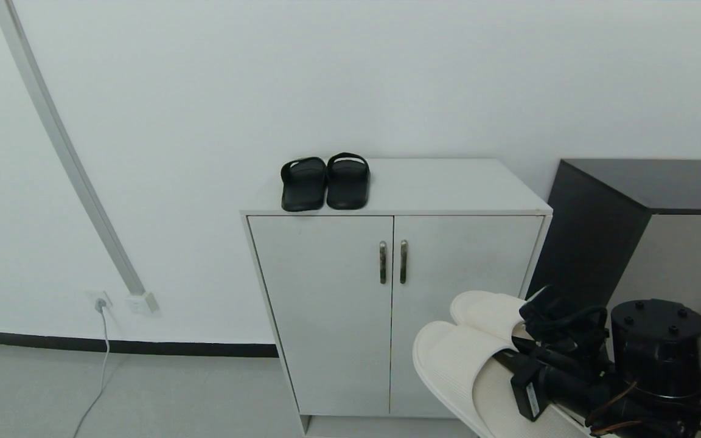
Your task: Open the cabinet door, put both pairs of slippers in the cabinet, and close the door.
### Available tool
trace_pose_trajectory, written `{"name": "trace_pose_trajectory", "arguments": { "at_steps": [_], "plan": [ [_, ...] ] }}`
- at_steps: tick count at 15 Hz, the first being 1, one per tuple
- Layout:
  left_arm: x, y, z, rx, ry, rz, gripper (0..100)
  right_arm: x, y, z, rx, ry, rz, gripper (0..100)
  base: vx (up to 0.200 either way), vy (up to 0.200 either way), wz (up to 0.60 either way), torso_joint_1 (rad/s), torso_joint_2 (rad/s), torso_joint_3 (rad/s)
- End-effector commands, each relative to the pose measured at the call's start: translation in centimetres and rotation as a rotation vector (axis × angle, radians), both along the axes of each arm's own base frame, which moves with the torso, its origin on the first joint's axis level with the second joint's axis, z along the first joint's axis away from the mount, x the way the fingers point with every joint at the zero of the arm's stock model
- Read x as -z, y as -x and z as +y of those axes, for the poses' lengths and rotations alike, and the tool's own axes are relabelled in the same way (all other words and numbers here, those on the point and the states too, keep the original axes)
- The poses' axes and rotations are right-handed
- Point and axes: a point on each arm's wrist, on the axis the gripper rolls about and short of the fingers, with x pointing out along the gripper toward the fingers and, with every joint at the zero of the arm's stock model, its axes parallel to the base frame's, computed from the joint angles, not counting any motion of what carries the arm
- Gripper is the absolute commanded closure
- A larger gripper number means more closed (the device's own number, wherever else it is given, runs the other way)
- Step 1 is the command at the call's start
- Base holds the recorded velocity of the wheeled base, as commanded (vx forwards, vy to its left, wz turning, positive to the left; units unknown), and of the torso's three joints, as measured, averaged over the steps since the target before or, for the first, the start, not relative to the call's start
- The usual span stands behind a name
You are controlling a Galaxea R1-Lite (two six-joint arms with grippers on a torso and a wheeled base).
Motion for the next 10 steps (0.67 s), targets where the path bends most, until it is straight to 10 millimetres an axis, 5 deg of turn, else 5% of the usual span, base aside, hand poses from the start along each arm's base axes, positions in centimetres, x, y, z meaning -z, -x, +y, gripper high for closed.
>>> {"name": "trace_pose_trajectory", "arguments": {
  "at_steps": [1, 10],
  "plan": [
    [0.01, 0.00, 0.00, 0.000, 0.000, 0.000, 0, 0.09, 0.00, 0.00, 0.000, 0.003, 0.003, 100, 0.000, 0.000, 0.00, -0.188, 0.53, 0.320],
    [0.01, 0.00, 0.00, -0.001, 0.001, 0.000, 0, 0.16, -0.02, 0.02, -0.002, 0.006, 0.005, 100, 0.000, 0.000, 0.00, -0.155, 0.49, 0.326]
  ]
}}
